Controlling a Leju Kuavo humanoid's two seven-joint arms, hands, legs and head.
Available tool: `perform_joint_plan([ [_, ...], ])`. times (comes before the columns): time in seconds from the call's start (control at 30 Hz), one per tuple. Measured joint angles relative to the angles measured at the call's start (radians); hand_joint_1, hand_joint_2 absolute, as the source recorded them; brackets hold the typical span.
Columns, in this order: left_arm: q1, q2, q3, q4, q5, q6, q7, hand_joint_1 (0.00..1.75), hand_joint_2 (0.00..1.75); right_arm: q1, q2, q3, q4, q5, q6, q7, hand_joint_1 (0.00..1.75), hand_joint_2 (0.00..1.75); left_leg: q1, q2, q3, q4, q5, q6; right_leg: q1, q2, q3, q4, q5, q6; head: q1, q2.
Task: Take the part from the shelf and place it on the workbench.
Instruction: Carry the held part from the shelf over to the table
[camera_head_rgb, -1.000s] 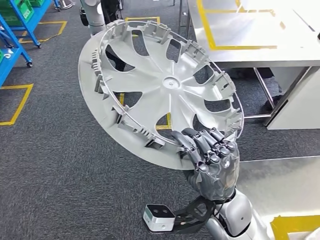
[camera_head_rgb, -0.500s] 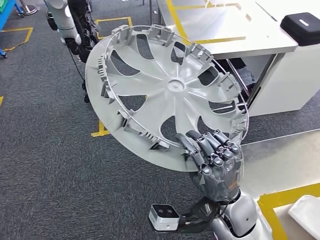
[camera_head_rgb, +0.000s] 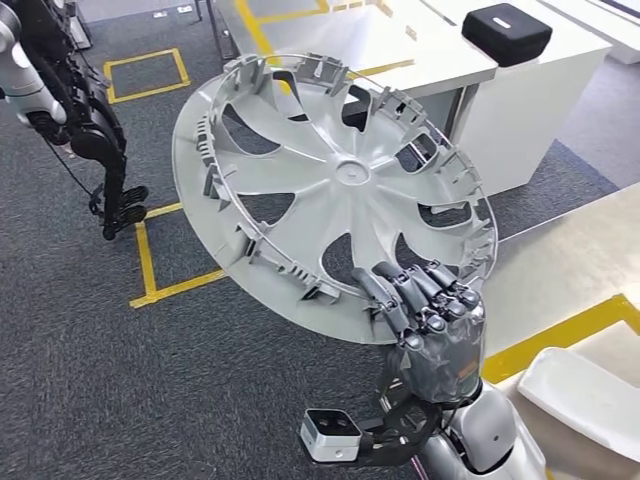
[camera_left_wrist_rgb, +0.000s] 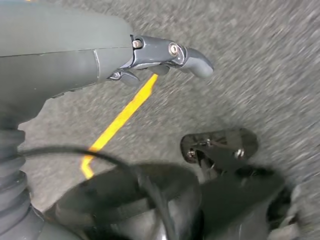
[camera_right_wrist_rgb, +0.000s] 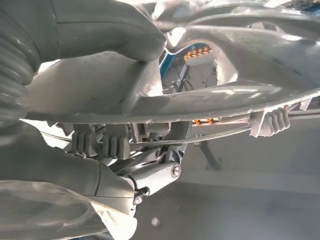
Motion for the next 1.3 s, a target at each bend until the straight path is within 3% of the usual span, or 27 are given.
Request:
perform_joint_plan([
  [0.07, 0.005, 0.001, 0.017, 0.000, 0.010, 0.014, -0.028, 0.00, 1.75, 0.000, 0.000, 0.000, -0.001, 0.000, 0.000, 0.005, 1.75, 1.75, -0.001, -0.016, 0.009, -0.036, 0.001, 0.005, -0.002, 0.020, -0.011, 0.001, 0.006, 0.013, 0.000, 0.000],
  [0.13, 0.006, 0.002, 0.030, 0.000, 0.017, 0.023, -0.043, 0.00, 1.75, 0.001, 0.000, 0.001, -0.001, 0.000, 0.000, 0.011, 1.75, 1.75, 0.001, 0.002, 0.011, -0.048, 0.004, 0.016, -0.003, 0.024, -0.021, -0.001, 0.008, 0.024, 0.000, 0.000],
  [0.2, 0.010, 0.003, 0.041, 0.000, 0.023, 0.029, -0.048, 0.00, 1.75, -0.001, -0.002, 0.002, -0.001, 0.000, 0.000, 0.016, 1.75, 1.75, 0.005, 0.026, 0.014, -0.059, 0.011, 0.028, 0.000, -0.021, -0.050, 0.047, -0.021, 0.033, 0.008, 0.000],
  [0.27, 0.017, 0.004, 0.050, 0.000, 0.027, 0.032, -0.049, 0.00, 1.75, -0.002, -0.003, 0.003, -0.001, 0.000, 0.000, 0.018, 1.75, 1.75, 0.005, 0.051, 0.016, -0.061, 0.012, 0.033, -0.002, -0.076, -0.111, 0.169, -0.078, 0.042, 0.014, 0.000],
  [0.33, 0.022, 0.005, 0.056, 0.000, 0.029, 0.034, -0.049, 0.00, 1.75, -0.001, -0.005, 0.005, -0.001, 0.000, 0.000, 0.020, 1.75, 1.75, 0.004, 0.077, 0.017, -0.061, 0.009, 0.033, -0.008, -0.093, -0.163, 0.269, -0.104, 0.049, 0.014, 0.000],
  [0.37, 0.022, 0.004, 0.058, 0.000, 0.029, 0.035, -0.049, 0.00, 1.75, -0.001, -0.006, 0.005, -0.001, 0.000, 0.000, 0.020, 1.75, 1.75, 0.004, 0.089, 0.019, -0.061, 0.006, 0.033, -0.011, -0.097, -0.164, 0.269, -0.092, 0.052, 0.014, 0.000],
  [0.4, 0.022, 0.004, 0.060, 0.000, 0.029, 0.035, -0.049, 0.00, 1.75, -0.001, -0.007, 0.005, -0.001, 0.000, 0.000, 0.020, 1.75, 1.75, 0.004, 0.101, 0.022, -0.061, 0.003, 0.031, -0.013, -0.104, -0.144, 0.227, -0.064, 0.054, 0.014, 0.000],
  [0.47, 0.022, 0.003, 0.063, 0.000, 0.029, 0.035, -0.050, 0.00, 1.75, -0.002, -0.008, 0.006, -0.001, 0.000, 0.000, 0.020, 1.75, 1.75, 0.003, 0.121, 0.031, -0.061, -0.005, 0.023, -0.011, -0.144, -0.067, 0.088, -0.007, 0.054, 0.015, 0.000],
  [0.53, 0.022, 0.003, 0.065, 0.000, 0.029, 0.035, -0.050, 0.00, 1.75, -0.004, -0.009, 0.007, -0.001, 0.000, 0.000, 0.020, 1.75, 1.75, -0.002, 0.138, 0.037, -0.059, -0.014, 0.012, -0.002, -0.173, -0.020, 0.005, 0.008, 0.043, 0.013, 0.000],
  [0.6, 0.021, 0.003, 0.067, 0.000, 0.029, 0.035, -0.051, 0.00, 1.75, -0.004, -0.009, 0.007, -0.001, 0.000, 0.000, 0.020, 1.75, 1.75, -0.004, 0.158, 0.043, -0.060, -0.019, 0.002, 0.002, -0.158, -0.017, -0.003, 0.003, 0.026, 0.010, 0.000],
  [0.63, 0.018, 0.003, 0.068, 0.000, 0.028, 0.034, -0.050, 0.00, 1.75, -0.004, -0.010, 0.007, -0.001, 0.000, 0.000, 0.021, 1.75, 1.75, -0.002, 0.157, 0.046, -0.059, -0.023, -0.003, 0.002, -0.147, -0.016, -0.005, 0.003, 0.020, 0.009, 0.000],
  [0.7, 0.013, 0.002, 0.068, 0.001, 0.026, 0.032, -0.044, 0.00, 1.75, -0.006, -0.010, 0.006, -0.002, -0.001, 0.000, 0.020, 1.75, 1.75, 0.003, 0.116, 0.033, -0.017, -0.053, -0.012, -0.003, -0.125, -0.012, -0.009, 0.004, 0.007, 0.005, 0.000],
  [0.77, 0.012, 0.001, 0.069, 0.002, 0.023, 0.032, -0.040, 0.00, 1.75, -0.007, -0.010, 0.006, -0.002, -0.001, 0.000, 0.020, 1.75, 1.75, 0.005, 0.067, -0.027, 0.105, -0.110, -0.014, -0.005, -0.104, -0.008, -0.010, 0.002, -0.002, -0.001, 0.000],
  [0.8, 0.010, 0.001, 0.069, 0.002, 0.023, 0.031, -0.040, 0.00, 1.75, -0.007, -0.010, 0.007, -0.002, -0.001, 0.000, 0.020, 1.75, 1.75, 0.004, 0.060, -0.064, 0.173, -0.133, -0.014, -0.004, -0.092, -0.007, -0.010, 0.002, -0.004, -0.002, 0.000],
  [0.83, 0.007, 0.001, 0.069, 0.003, 0.022, 0.031, -0.040, 0.00, 1.75, -0.006, -0.010, 0.007, -0.002, -0.001, 0.000, 0.020, 1.75, 1.75, 0.003, 0.057, -0.092, 0.219, -0.140, -0.013, -0.003, -0.079, -0.004, -0.010, 0.001, -0.005, -0.001, 0.000],
  [0.87, 0.005, 0.001, 0.070, 0.003, 0.021, 0.031, -0.040, 0.00, 1.75, -0.006, -0.010, 0.007, -0.001, -0.001, 0.000, 0.019, 1.75, 1.75, 0.003, 0.056, -0.104, 0.230, -0.126, -0.011, -0.001, -0.065, -0.001, -0.010, 0.000, -0.006, -0.001, 0.000],
  [0.93, 0.004, 0.001, 0.070, 0.004, 0.019, 0.027, -0.039, 0.00, 1.75, -0.006, -0.010, 0.008, -0.001, -0.001, 0.000, 0.019, 1.75, 1.75, 0.002, 0.043, -0.081, 0.144, -0.048, -0.001, 0.000, -0.035, 0.004, -0.010, 0.000, -0.006, -0.001, 0.000],
  [1.0, 0.010, 0.002, 0.070, 0.006, 0.016, 0.021, -0.039, 0.00, 1.75, -0.006, -0.010, 0.009, -0.001, -0.001, 0.000, 0.018, 1.75, 1.75, 0.003, -0.007, -0.037, 0.017, 0.017, 0.010, -0.001, -0.009, 0.003, -0.008, 0.000, -0.002, 0.000, 0.000],
  [1.07, 0.012, 0.002, 0.070, 0.008, 0.013, 0.019, -0.040, 0.00, 1.75, -0.007, -0.010, 0.009, -0.001, 0.000, 0.000, 0.018, 1.75, 1.75, 0.001, -0.039, -0.021, -0.038, 0.029, 0.014, -0.006, 0.012, -0.006, -0.006, 0.004, 0.009, 0.000, 0.000],
  [1.13, 0.011, -0.001, 0.070, 0.008, 0.010, 0.019, -0.040, 0.00, 1.75, -0.006, -0.010, 0.009, -0.001, 0.000, 0.000, 0.018, 1.75, 1.75, 0.000, -0.022, -0.018, -0.048, 0.032, 0.017, -0.011, 0.028, -0.016, -0.008, 0.008, 0.022, -0.001, 0.000],
  [1.2, 0.010, -0.003, 0.069, 0.008, 0.008, 0.018, -0.042, 0.00, 1.75, -0.007, -0.010, 0.009, -0.001, 0.000, 0.000, 0.018, 1.75, 1.75, 0.004, 0.002, -0.013, -0.061, 0.039, 0.026, -0.007, -0.011, -0.035, 0.017, -0.009, 0.032, 0.004, 0.000],
  [1.27, 0.012, -0.003, 0.069, 0.008, 0.002, 0.016, -0.043, 0.00, 1.75, -0.010, -0.010, 0.011, -0.001, 0.000, 0.000, 0.017, 1.75, 1.75, 0.007, 0.029, -0.010, -0.067, 0.042, 0.032, -0.007, -0.073, -0.088, 0.120, -0.064, 0.041, 0.012, 0.000],
  [1.3, 0.014, -0.003, 0.069, 0.009, -0.002, 0.013, -0.043, 0.00, 1.75, -0.011, -0.010, 0.013, 0.000, 0.000, 0.000, 0.017, 1.75, 1.75, 0.007, 0.042, -0.010, -0.067, 0.041, 0.032, -0.011, -0.087, -0.122, 0.189, -0.093, 0.046, 0.014, 0.000],
])
